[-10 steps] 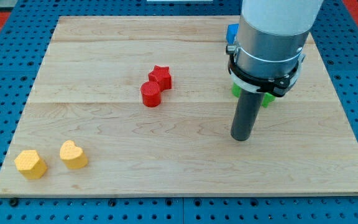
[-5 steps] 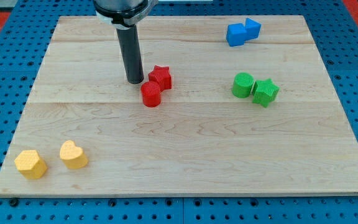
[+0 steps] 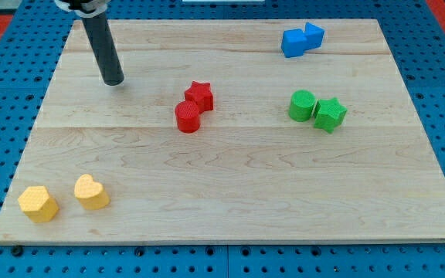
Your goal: Nudge the yellow hexagon down a bit
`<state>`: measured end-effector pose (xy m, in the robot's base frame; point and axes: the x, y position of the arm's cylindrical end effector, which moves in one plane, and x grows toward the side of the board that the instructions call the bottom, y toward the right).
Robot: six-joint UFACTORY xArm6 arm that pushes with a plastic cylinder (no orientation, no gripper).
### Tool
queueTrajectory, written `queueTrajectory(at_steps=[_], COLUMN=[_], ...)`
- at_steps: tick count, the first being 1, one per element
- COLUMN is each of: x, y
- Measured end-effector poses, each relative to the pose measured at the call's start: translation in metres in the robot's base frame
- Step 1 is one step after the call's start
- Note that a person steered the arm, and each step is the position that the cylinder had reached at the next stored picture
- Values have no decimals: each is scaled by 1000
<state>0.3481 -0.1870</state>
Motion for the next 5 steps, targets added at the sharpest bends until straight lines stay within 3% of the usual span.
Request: queueTrajectory(at_steps=[1, 3, 4, 5], x=[0, 103, 102, 129], y=[-17, -16, -11, -92])
